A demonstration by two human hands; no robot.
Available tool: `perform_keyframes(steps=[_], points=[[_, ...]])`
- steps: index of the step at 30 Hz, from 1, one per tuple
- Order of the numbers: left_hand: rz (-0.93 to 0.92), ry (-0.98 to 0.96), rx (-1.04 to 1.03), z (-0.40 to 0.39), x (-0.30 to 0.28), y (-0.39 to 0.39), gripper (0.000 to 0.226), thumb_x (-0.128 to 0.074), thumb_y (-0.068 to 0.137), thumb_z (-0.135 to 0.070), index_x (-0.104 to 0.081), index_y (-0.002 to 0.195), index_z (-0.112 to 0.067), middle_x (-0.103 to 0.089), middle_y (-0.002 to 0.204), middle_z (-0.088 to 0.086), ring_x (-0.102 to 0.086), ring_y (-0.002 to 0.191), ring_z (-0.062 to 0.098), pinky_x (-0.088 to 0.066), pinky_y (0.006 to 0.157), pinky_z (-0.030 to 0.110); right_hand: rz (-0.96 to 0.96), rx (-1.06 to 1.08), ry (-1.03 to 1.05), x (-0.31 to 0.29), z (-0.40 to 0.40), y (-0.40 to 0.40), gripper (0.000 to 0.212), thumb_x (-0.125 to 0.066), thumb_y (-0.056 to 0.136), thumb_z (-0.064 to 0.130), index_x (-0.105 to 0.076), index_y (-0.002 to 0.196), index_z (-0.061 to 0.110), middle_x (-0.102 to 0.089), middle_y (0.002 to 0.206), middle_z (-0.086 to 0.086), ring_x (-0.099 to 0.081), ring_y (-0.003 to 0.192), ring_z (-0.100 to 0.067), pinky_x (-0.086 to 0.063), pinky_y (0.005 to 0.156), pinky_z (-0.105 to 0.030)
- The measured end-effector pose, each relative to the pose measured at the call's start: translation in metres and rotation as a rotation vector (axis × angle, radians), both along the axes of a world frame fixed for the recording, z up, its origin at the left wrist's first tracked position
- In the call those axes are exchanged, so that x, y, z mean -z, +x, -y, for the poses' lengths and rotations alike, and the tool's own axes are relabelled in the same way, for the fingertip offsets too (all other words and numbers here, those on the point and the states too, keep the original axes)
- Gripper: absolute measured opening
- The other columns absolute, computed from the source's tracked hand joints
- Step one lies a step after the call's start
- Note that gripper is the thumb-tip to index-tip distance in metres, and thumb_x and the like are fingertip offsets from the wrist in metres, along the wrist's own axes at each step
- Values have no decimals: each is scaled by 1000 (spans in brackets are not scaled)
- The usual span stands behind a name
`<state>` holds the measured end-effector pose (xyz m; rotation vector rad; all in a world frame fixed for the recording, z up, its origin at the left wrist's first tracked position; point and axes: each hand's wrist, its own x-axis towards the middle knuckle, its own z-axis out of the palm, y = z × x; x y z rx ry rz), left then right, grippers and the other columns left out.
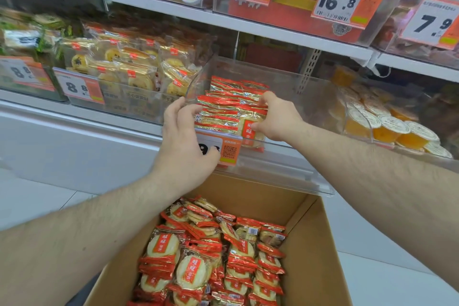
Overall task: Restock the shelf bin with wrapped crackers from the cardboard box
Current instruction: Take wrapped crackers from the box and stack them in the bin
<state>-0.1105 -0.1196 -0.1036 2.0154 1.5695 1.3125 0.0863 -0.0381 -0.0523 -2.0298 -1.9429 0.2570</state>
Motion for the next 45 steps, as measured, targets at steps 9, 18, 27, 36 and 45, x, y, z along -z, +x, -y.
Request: perform_keyframes(steps=[9,18,27,36,45], points=[[-8,-50,-12,2,-4,2,71,-70,81,-14,-31,139,-19,-6,155,-1,-12,144,13,-20,109,22,-177,94,-98,1,-6,2,82,-85,74,29,-29,133,19,-58,116,-5,-62,99,-23,-58,83,-41],[-146,86,-71,6,-7,2,65,-68,76,-22,-37,133,-17,-21,151,9,-15,141,27,-17,114,49,-203,108,-152,-14,15,11,88,-84,74,39,-29,139,17,-57,111,-1,-64,92,-20,-57,78,-38],[-201,29,442,23,10,11,25,-60,78,-17,-52,96,-33,-60,88,-13,-54,83,7,-45,75,26,-172,-390,941,24,94,-12,4,-61,75,11,-61,71,10,-53,62,4,-47,59,-12,-43,54,-30],[-511,-806,456,6,70,0,23,-58,87,-21,-56,109,-28,-65,103,-10,-61,83,4,-49,68,19,-172,23,-243,195,101,-10,3,-59,80,28,-59,79,26,-64,79,8,-62,81,-20,-55,72,-35],[-515,-1019,403,-8,98,-17,26,-59,88,-23,-48,110,-32,-71,108,2,-69,94,25,-55,79,44,146,98,-602,315,86,-12,56,-59,87,27,-40,139,25,-61,125,-4,-62,111,-28,-50,76,-31]])
